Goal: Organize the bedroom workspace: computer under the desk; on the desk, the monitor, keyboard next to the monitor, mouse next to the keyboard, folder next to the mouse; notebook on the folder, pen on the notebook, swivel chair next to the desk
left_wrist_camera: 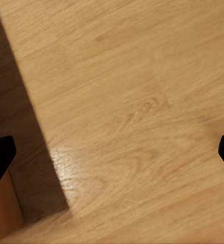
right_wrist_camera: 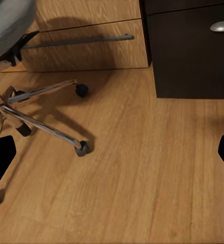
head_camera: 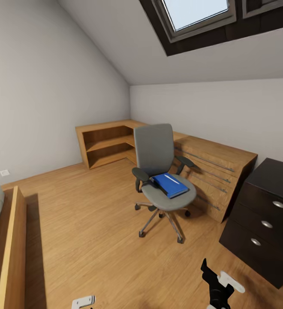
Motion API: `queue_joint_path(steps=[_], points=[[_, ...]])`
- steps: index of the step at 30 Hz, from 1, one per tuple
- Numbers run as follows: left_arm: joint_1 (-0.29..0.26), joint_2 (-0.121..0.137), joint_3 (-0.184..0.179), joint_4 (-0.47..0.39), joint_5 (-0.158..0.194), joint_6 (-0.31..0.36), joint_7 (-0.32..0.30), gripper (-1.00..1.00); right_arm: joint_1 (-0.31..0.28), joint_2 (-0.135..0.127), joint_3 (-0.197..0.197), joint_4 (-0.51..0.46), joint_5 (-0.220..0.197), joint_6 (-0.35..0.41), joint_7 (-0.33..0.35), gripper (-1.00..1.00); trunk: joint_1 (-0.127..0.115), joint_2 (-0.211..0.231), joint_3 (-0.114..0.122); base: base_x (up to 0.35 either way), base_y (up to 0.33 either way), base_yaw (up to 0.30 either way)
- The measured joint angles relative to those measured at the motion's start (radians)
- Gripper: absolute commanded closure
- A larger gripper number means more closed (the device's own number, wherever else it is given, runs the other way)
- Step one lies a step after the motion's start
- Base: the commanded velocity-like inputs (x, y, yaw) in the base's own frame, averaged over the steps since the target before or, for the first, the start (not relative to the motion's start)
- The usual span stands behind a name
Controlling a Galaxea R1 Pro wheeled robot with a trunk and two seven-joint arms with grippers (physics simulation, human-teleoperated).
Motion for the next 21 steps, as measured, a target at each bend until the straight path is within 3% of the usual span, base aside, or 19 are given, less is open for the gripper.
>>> queue_joint_path(steps=[8,21], points=[[0.0,-0.003,0.003,0.003,0.003,-0.029,0.003,-1.0,0.001,0.0,0.0,-0.001,0.002,0.0,0.0,-1.0,-0.031,0.056,0.025,0.0,0.0,-0.04],[0.0,-0.015,0.003,0.025,0.003,-0.038,0.002,-1.0,0.001,-0.002,0.0,-0.001,0.003,0.0,0.001,-1.0,-0.081,0.147,0.066,0.0,0.0,-0.237]])
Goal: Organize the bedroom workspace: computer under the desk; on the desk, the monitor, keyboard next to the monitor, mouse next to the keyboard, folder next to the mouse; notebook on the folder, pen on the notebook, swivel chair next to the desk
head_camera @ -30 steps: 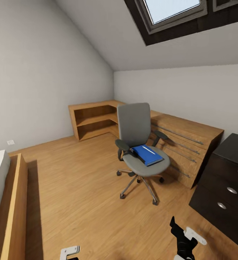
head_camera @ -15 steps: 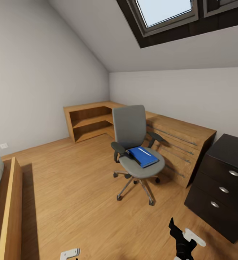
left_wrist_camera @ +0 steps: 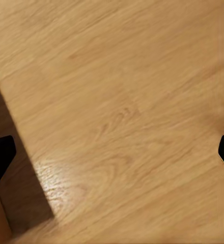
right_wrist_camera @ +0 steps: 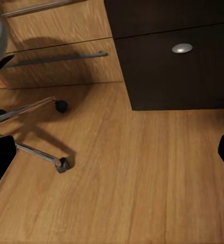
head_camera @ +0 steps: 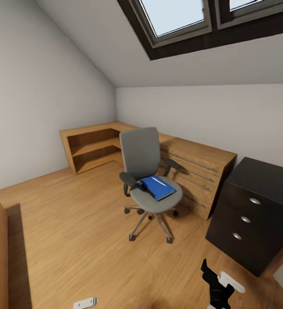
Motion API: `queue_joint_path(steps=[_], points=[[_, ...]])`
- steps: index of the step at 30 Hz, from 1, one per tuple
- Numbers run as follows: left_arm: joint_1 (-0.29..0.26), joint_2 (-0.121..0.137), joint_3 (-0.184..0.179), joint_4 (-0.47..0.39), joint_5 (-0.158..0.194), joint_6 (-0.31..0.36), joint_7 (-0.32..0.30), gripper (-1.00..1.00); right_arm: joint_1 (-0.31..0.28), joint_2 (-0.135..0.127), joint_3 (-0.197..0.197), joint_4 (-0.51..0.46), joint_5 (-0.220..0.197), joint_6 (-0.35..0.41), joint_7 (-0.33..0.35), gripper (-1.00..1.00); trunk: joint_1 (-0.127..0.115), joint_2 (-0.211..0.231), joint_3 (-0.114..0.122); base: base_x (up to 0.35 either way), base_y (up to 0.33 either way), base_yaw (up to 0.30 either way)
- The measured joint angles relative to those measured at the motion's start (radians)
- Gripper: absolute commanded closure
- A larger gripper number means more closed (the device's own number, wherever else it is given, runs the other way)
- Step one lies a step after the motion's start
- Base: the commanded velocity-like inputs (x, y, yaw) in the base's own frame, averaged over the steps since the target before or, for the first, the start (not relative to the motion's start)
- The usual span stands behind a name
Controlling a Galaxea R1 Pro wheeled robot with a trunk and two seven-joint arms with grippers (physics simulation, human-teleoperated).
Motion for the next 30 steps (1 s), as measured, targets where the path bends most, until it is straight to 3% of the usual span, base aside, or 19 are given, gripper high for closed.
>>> queue_joint_path(steps=[6,10,19,30], points=[[0.0,-0.001,0.0,0.001,0.0,-0.001,0.0,-1.0,0.0,0.0,0.002,0.0,0.015,0.0,0.0,-1.0,-0.023,0.042,0.019,0.0,0.0,-0.265],[0.0,-0.002,0.0,0.002,0.0,-0.001,0.0,-1.0,0.0,0.0,0.002,0.0,0.053,0.0,0.0,-1.0,-0.038,0.07,0.031,0.0,0.0,-0.267],[0.0,-0.002,0.0,0.013,-0.001,-0.001,-0.002,-1.0,0.001,0.001,0.002,0.0,0.118,0.001,0.0,-1.0,-0.038,0.07,0.031,0.0,0.0,-0.267],[0.0,-0.001,0.0,0.025,-0.001,-0.002,-0.003,-1.0,0.002,0.001,0.002,0.0,0.13,0.001,-0.001,-1.0,-0.038,0.07,0.031,0.0,0.062,-0.267]])
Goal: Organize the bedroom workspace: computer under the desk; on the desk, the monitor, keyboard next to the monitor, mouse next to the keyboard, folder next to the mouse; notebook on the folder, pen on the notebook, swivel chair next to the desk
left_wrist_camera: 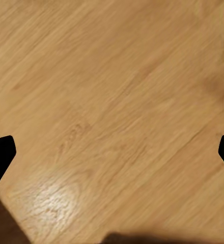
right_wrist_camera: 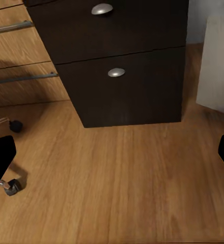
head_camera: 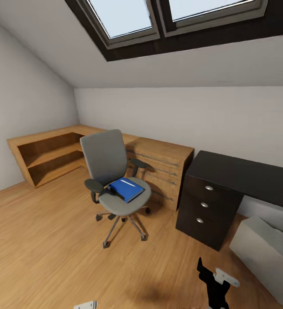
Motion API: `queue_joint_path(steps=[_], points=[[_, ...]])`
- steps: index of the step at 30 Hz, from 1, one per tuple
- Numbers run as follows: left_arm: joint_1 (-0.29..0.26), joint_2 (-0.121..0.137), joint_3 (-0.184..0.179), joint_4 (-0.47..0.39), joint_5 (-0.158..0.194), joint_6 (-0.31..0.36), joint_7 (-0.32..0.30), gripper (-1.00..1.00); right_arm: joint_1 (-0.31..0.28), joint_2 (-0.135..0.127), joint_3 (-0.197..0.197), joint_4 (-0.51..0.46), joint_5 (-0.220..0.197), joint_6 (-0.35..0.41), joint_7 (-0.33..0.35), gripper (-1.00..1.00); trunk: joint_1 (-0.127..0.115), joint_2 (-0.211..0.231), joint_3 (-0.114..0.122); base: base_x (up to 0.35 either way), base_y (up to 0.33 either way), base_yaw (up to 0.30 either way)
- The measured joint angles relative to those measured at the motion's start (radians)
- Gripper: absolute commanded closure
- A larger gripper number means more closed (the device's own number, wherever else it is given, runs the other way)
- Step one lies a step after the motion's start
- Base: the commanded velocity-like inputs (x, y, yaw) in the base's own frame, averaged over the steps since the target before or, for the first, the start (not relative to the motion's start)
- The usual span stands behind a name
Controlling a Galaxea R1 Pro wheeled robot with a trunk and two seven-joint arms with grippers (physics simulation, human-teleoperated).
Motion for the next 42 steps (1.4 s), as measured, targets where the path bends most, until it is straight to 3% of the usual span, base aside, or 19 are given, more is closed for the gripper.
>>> queue_joint_path(steps=[9,16,23,29,31,35,37,42], points=[[0.0,-0.001,0.0,0.002,0.0,0.0,0.0,-1.0,0.0,0.0,0.0,0.0,0.001,0.001,0.001,-1.0,0.0,0.0,0.0,0.0,0.258,-0.267],[0.0,-0.012,0.0,0.019,-0.003,0.0,-0.001,-1.0,0.0,0.002,0.001,0.001,0.001,0.0,0.001,-1.0,0.0,0.0,0.0,0.0,0.044,-0.267],[0.0,-0.011,0.002,0.022,0.001,0.002,0.001,-1.0,0.0,0.003,0.002,0.001,0.001,0.0,0.001,-1.0,-0.027,0.049,0.022,0.0,0.003,-0.254],[0.0,-0.01,0.035,0.022,0.031,0.005,0.005,-1.0,0.009,0.005,0.003,0.001,0.004,0.0,0.001,-1.0,-0.05,0.091,0.041,0.0,0.0,-0.196],[0.0,-0.01,0.043,0.023,0.037,0.005,0.007,-1.0,0.012,0.005,0.003,0.001,0.014,-0.001,0.001,-1.0,-0.057,0.105,0.047,0.0,0.0,-0.223],[0.0,-0.007,0.05,0.057,0.042,0.003,0.008,-1.0,0.024,0.007,0.01,0.002,0.076,-0.006,0.0,-1.0,-0.073,0.133,0.063,0.0,0.0,-0.194],[0.0,-0.006,0.051,0.079,0.043,-0.002,0.008,-1.0,0.03,0.02,0.014,0.002,0.112,-0.007,-0.001,-1.0,-0.08,0.147,0.071,-0.044,0.0,-0.136],[0.0,-0.006,0.051,0.093,0.045,-0.042,0.01,-1.0,0.033,0.029,0.015,0.001,0.129,-0.009,-0.001,-1.0,-0.099,0.182,0.094,-0.247,0.0,-0.108]])
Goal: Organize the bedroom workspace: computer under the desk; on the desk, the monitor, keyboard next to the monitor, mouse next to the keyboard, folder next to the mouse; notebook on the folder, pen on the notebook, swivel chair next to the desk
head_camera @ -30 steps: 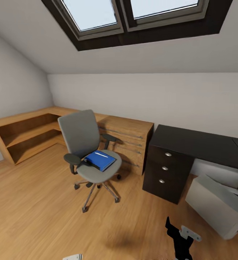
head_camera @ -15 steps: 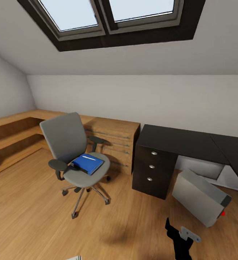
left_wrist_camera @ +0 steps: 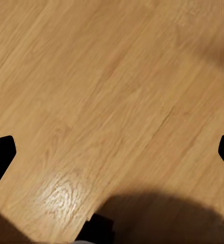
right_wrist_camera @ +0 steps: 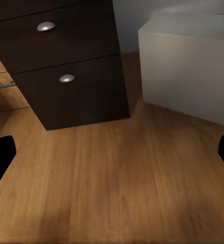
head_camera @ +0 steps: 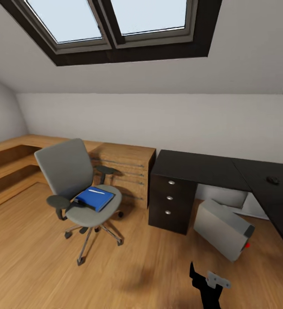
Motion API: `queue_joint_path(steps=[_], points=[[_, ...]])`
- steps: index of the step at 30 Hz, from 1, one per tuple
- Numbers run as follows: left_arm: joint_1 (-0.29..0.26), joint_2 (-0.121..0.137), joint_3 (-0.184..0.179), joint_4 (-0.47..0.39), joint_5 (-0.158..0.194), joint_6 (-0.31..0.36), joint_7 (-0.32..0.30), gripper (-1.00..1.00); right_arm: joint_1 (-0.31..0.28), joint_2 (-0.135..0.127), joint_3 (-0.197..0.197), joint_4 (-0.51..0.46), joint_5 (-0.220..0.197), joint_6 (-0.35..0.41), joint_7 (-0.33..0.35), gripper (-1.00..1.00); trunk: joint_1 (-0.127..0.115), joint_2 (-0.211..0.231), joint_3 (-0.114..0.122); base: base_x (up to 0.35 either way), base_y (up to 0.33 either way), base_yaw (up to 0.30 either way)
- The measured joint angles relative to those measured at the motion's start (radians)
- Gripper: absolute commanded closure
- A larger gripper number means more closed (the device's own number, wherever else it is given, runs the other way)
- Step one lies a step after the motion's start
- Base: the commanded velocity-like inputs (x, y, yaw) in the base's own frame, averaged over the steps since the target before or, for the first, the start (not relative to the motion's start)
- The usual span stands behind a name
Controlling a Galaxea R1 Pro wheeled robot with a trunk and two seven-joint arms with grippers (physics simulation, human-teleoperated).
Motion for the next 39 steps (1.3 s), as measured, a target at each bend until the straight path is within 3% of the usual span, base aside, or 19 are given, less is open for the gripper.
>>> queue_joint_path(steps=[16,34,39], points=[[0.0,0.0,0.0,0.008,0.001,-0.013,-0.002,-1.0,0.002,0.009,0.0,0.0,0.004,-0.033,0.0,-1.0,-0.061,0.112,0.075,-0.32,0.0,-0.019],[0.0,0.002,0.0,0.013,0.002,-0.014,-0.002,-1.0,0.002,0.009,-0.001,0.0,0.002,-0.028,-0.004,-1.0,-0.131,0.238,0.136,-0.031,0.0,0.0],[0.0,0.002,0.0,0.014,0.003,-0.015,-0.001,-1.0,0.003,0.011,-0.001,0.001,0.001,-0.029,-0.005,-1.0,-0.15,0.273,0.152,-0.251,0.0,0.0]])
